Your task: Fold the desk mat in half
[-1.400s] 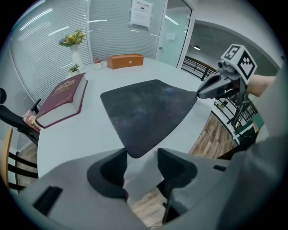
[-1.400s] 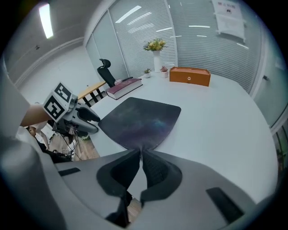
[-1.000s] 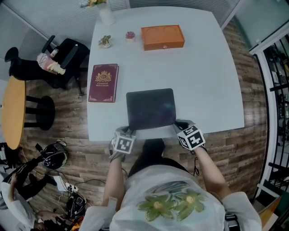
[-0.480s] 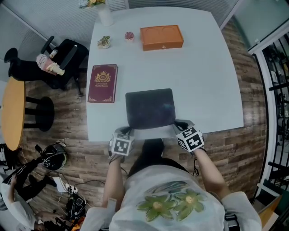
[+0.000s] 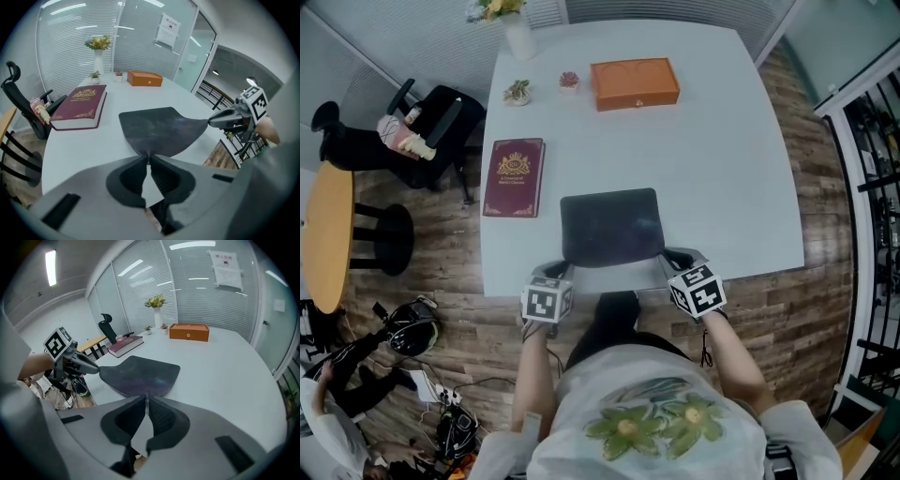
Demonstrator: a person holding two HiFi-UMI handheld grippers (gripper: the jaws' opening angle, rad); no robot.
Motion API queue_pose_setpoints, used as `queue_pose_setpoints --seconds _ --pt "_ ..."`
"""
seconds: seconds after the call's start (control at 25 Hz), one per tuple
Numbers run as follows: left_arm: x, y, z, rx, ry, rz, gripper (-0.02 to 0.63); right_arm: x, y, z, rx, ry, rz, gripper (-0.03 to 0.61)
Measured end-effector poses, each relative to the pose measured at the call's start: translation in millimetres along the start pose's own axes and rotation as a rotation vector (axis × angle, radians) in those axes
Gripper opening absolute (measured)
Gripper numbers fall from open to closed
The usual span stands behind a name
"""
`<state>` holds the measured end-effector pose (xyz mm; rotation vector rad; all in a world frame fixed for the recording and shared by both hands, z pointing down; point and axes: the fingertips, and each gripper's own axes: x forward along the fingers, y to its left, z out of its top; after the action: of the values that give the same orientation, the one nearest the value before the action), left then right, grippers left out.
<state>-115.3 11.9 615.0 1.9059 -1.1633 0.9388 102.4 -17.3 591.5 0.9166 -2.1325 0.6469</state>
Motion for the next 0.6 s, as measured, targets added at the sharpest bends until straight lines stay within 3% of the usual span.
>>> queue_pose_setpoints --seconds 0.6 --pt "-13 11 50 -0.084 -0.039 -0.005 0.031 -1 -22 40 0.041 -0.029 0.000 0.035"
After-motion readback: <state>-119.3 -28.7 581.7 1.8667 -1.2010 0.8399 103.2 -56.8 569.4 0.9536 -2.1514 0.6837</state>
